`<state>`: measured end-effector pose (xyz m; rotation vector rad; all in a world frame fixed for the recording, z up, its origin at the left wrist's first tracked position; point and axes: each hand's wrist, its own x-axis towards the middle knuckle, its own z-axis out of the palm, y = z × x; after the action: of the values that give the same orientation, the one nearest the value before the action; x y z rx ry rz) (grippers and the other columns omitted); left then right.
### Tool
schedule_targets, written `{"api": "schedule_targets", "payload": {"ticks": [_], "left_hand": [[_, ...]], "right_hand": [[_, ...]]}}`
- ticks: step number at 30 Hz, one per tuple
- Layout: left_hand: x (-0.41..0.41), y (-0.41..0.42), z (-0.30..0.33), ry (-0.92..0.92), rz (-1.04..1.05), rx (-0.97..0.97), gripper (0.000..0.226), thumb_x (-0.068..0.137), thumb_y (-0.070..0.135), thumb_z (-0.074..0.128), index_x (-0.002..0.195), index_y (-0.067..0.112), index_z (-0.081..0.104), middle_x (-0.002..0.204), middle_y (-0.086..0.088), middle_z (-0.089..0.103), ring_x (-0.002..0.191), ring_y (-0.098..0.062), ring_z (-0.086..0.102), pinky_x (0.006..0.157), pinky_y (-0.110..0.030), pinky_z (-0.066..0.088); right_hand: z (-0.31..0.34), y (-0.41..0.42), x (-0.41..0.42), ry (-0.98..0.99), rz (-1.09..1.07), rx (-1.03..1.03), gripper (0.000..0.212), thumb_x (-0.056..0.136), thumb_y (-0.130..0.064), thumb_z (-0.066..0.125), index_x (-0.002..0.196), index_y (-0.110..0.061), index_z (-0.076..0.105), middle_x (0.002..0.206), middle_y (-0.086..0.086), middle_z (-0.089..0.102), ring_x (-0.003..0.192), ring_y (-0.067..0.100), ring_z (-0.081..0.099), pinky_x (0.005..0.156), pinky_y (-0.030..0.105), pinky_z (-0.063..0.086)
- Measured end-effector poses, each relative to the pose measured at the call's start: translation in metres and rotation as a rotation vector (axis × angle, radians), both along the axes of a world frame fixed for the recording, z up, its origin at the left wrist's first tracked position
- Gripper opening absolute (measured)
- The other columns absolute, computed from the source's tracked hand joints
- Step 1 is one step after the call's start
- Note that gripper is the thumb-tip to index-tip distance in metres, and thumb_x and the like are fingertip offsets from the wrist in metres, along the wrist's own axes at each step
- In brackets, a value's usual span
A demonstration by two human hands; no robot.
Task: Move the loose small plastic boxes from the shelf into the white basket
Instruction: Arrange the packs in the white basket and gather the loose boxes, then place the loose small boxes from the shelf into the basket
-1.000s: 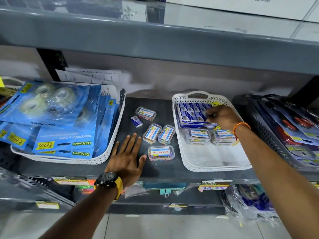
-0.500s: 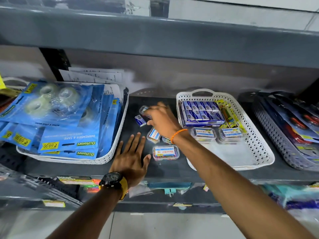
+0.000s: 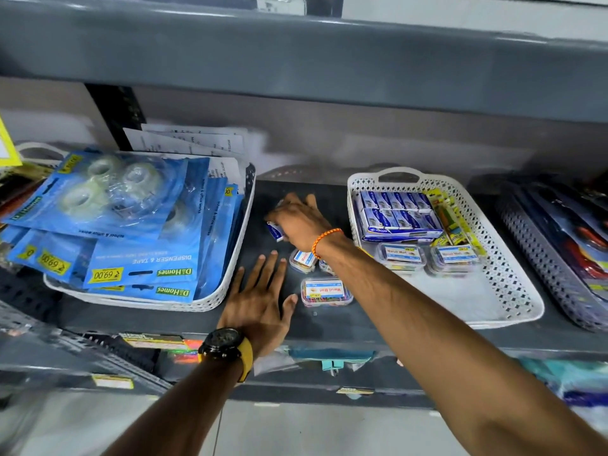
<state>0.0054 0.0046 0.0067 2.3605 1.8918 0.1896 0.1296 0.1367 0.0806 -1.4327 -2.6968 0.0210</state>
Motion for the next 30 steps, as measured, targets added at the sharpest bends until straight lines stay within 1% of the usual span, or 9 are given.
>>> {"api": "schedule_targets", "payload": {"ticks": [6,9,14,17,19,22,24,27,30], "left_hand": [[0.0,0.0,0.001,-0.008,-0.005,0.01,0.076,0.091,0.056,0.01,0.159,0.021,0.007,0.168,0.002,-0.001,0.154,-0.018,-0.001,0.124,-0.046,0.001],[0.0,0.0,0.001,0.003,-0.012,-0.007,0.078,0.089,0.059,0.004,0.159,0.023,0.0,0.167,0.005,-0.009,0.153,-0.015,-0.008,0.124,-0.044,-0.003],[-0.003,0.0,-0.001,-0.029,-0.014,0.007,0.077,0.09,0.06,0.007,0.159,0.025,0.004,0.167,0.006,-0.004,0.153,-0.014,-0.004,0.124,-0.043,-0.002],[-0.004,0.001,-0.003,-0.021,-0.014,0.009,0.076,0.091,0.06,0.007,0.159,0.025,0.004,0.167,0.006,-0.004,0.153,-0.014,-0.003,0.124,-0.044,-0.001],[-0.004,0.002,-0.004,-0.008,-0.013,0.006,0.077,0.09,0.061,0.004,0.159,0.025,0.003,0.167,0.006,-0.004,0.153,-0.014,-0.004,0.124,-0.044,0.0],[-0.004,0.003,-0.004,0.009,-0.016,-0.008,0.078,0.088,0.062,0.001,0.158,0.026,-0.001,0.167,0.007,-0.008,0.153,-0.013,-0.007,0.124,-0.045,-0.001],[-0.004,0.003,-0.004,0.01,-0.017,-0.009,0.078,0.089,0.062,0.001,0.158,0.026,-0.002,0.166,0.007,-0.009,0.153,-0.013,-0.008,0.124,-0.044,-0.001],[-0.004,0.002,-0.003,0.009,-0.017,-0.016,0.078,0.088,0.062,-0.001,0.158,0.026,-0.004,0.166,0.007,-0.01,0.152,-0.013,-0.01,0.124,-0.045,-0.002],[-0.003,0.002,-0.002,0.018,-0.019,-0.02,0.079,0.087,0.062,-0.003,0.158,0.026,-0.006,0.166,0.007,-0.012,0.152,-0.013,-0.011,0.124,-0.044,-0.002]], "right_hand": [[0.001,-0.011,0.017,0.083,0.019,0.09,0.059,0.079,-0.008,0.073,0.134,-0.024,0.058,0.135,-0.001,0.059,0.125,0.023,0.042,0.085,0.041,0.029],[0.003,-0.017,0.039,0.181,0.008,0.123,0.061,0.079,-0.012,0.075,0.136,-0.022,0.056,0.137,-0.004,0.057,0.121,0.023,0.043,0.083,0.037,0.027],[0.014,-0.023,0.093,0.296,-0.116,0.157,0.056,0.082,-0.008,0.072,0.136,-0.015,0.056,0.133,0.006,0.056,0.118,0.028,0.045,0.096,0.039,0.037],[0.019,-0.021,0.138,0.384,-0.252,0.147,0.052,0.08,0.004,0.069,0.129,-0.009,0.062,0.129,0.014,0.06,0.117,0.033,0.051,0.1,0.036,0.042],[0.023,-0.024,0.169,0.406,-0.345,0.164,0.044,0.076,0.01,0.063,0.117,-0.007,0.068,0.12,0.016,0.064,0.11,0.033,0.058,0.093,0.033,0.047],[0.023,-0.023,0.215,0.341,-0.499,0.101,0.033,0.077,0.007,0.057,0.102,-0.011,0.07,0.103,0.009,0.066,0.087,0.02,0.059,0.074,0.023,0.045],[0.021,-0.021,0.235,0.355,-0.586,0.005,0.026,0.075,0.004,0.058,0.089,-0.016,0.068,0.095,0.007,0.071,0.081,0.02,0.061,0.071,0.025,0.047],[0.022,-0.022,0.248,0.443,-0.687,-0.081,0.03,0.074,0.007,0.071,0.1,-0.007,0.071,0.101,0.015,0.073,0.095,0.032,0.067,0.088,0.042,0.055],[0.023,-0.023,0.257,0.492,-0.76,-0.107,0.048,0.073,0.005,0.077,0.116,-0.015,0.07,0.115,0.009,0.072,0.107,0.027,0.066,0.102,0.04,0.05]]}}
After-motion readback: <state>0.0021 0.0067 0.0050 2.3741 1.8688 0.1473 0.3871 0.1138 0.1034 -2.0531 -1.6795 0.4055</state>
